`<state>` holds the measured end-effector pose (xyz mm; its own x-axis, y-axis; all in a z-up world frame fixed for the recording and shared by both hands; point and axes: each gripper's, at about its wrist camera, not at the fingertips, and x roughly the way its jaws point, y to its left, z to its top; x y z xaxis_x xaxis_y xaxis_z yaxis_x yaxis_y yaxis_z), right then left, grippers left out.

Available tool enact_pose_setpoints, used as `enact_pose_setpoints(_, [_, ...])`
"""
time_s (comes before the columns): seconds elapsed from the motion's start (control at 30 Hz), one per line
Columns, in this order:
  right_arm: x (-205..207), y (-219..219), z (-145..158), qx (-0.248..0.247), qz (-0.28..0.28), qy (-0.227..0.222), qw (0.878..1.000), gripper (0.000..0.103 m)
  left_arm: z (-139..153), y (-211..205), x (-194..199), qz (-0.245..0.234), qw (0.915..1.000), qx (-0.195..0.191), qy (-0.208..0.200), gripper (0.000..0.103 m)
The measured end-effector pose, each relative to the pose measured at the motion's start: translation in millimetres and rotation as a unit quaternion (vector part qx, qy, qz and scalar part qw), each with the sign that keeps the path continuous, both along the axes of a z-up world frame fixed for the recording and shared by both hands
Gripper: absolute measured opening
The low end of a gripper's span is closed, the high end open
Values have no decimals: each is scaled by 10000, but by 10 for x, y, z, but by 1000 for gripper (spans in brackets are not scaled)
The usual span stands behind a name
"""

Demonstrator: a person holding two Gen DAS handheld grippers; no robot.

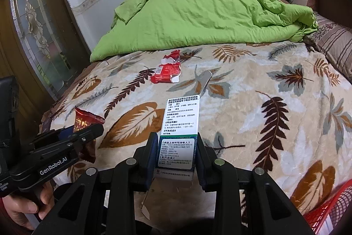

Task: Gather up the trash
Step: 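Lift the red snack bag and medicine box above the bed, then carry the snack bag and medicine box over the red wastebasket with both tools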

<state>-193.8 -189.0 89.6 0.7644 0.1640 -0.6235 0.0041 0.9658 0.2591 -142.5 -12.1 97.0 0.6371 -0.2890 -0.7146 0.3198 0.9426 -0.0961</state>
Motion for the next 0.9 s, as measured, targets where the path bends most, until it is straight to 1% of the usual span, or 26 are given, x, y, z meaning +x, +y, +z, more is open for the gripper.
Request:
enact_pose_setpoints(0.43, [-98, -50, 102, 76, -82, -27, 9999, 34, 27, -34, -29, -71, 10000, -35, -29, 34])
enact_pose_setpoints(0.57, [-150, -89, 133, 108, -137, -34, 9998, 34, 47, -88, -52, -171, 9998, -61, -36, 34])
enact_pose_setpoints(0.7, [-233, -195, 167, 198, -252, -29, 9995, 34, 79, -233, -98, -386, 9992, -86, -34, 34])
enact_pose_setpoints(0.8, [-342, -347, 210, 262, -415, -14, 9988, 34, 113, -417, -167, -669, 9977, -138, -17, 34])
enact_pose_setpoints(0.9, [-561, -593, 271, 278, -705, -32, 9971, 34, 158, -617, -249, -963, 9952, -174, -7, 34])
